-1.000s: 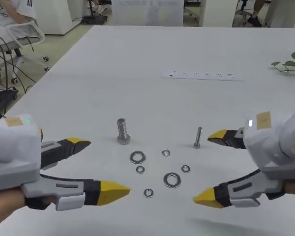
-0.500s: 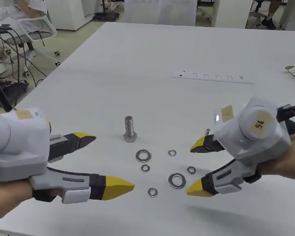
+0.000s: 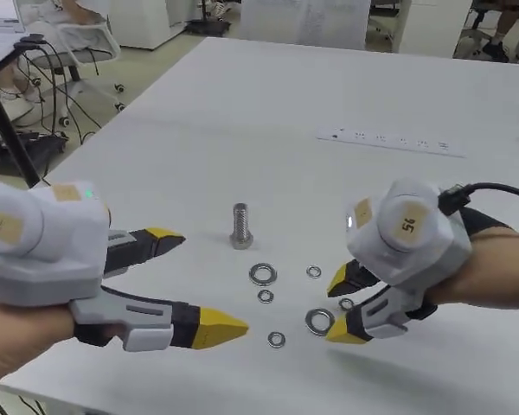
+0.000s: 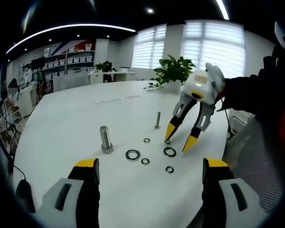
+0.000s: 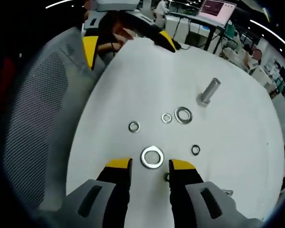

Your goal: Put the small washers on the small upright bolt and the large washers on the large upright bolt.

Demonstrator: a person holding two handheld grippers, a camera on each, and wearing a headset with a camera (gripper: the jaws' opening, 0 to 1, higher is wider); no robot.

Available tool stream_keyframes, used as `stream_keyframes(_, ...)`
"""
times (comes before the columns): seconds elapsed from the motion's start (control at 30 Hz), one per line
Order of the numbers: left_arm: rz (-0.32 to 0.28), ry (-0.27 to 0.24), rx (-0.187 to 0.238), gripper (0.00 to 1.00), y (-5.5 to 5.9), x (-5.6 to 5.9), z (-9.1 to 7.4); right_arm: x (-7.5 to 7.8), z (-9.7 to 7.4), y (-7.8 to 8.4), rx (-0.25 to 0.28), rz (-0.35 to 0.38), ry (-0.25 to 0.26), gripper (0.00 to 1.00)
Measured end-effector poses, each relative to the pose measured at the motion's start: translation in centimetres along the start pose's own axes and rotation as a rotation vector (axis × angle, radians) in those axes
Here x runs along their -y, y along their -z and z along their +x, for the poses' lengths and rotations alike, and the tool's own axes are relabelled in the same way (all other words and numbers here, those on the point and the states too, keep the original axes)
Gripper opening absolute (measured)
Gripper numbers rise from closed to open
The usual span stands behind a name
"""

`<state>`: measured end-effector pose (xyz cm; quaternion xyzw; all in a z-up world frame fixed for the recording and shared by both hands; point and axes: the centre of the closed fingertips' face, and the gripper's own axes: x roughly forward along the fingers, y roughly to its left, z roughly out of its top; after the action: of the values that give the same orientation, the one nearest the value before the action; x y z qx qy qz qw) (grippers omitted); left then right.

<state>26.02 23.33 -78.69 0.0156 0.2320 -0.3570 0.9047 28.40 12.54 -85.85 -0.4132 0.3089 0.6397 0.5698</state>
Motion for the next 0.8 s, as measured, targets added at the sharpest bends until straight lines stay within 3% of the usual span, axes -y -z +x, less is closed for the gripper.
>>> stream_keyframes(0.43, 0.013, 0.011, -0.003, 0.89, 0.0, 0.3, 0.3, 0.4, 0.9, 0.4, -0.118, -0.061, -0.051, 0.28)
stream_keyframes(0.8, 0.022, 0.015, 0.000, 0.89, 0.1, 0.6, 0.1, -0.5, 1.8, 0.9, -0.167, -0.076, -0.089, 0.28)
